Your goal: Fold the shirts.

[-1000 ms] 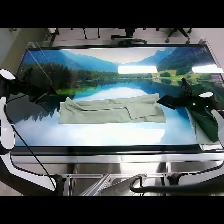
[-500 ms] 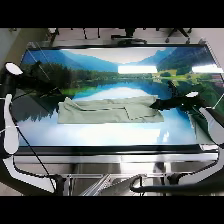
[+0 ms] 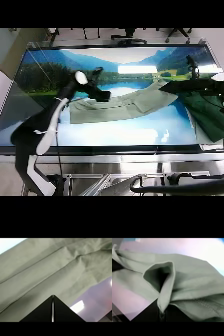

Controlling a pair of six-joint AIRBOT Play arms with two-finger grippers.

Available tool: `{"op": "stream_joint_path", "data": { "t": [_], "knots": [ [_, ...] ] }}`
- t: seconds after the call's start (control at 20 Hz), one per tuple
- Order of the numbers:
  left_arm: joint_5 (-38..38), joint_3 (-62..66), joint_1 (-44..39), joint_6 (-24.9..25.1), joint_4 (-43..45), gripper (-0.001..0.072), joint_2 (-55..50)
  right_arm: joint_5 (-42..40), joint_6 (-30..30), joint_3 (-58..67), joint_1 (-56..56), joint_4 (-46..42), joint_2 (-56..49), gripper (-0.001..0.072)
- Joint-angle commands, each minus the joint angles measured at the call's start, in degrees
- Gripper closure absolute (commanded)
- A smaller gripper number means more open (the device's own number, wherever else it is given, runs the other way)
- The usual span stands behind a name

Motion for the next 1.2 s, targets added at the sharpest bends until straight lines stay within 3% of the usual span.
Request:
{"op": "stream_joint_path", "data": {
  "t": [0.0, 0.25, 0.45, 0.65, 0.85, 1.0, 1.15],
  "knots": [
    [7.1, 5.7, -11.0, -1.1, -1.1, 0.0694, -9.0, 6.0, 4.0, 4.1, -0.3, 0.2, 4.2, 0.0691],
    [6.5, 20.5, -16.1, -5.2, -1.2, 0.0694, -20.3, 8.9, 5.7, 5.0, -0.3, -0.3, 5.8, 0.0691],
    [2.3, 21.0, -13.8, -5.1, -1.1, 0.0694, -18.6, 8.9, 6.6, 5.0, -0.3, -4.9, 5.3, 0.0692],
    [-8.5, 21.0, -4.4, -2.7, -1.1, 0.0694, -6.8, 7.6, 7.2, 5.0, 0.8, -4.8, 5.0, 0.0691],
    [-15.4, 21.0, 7.9, -2.6, -1.2, 0.0694, 9.6, 0.9, 8.2, 5.0, 10.4, -4.8, 4.6, 0.0691],
    [-16.3, 21.0, 15.6, -2.6, -1.2, 0.0694, 20.2, -7.3, 8.9, 5.0, 22.2, -4.8, 2.7, 0.0691],
    [-15.3, 19.6, 20.2, -2.1, -1.2, 0.0694, 27.6, -22.5, 8.8, 5.0, 36.9, -4.8, -1.6, 0.069]
  ]
}}
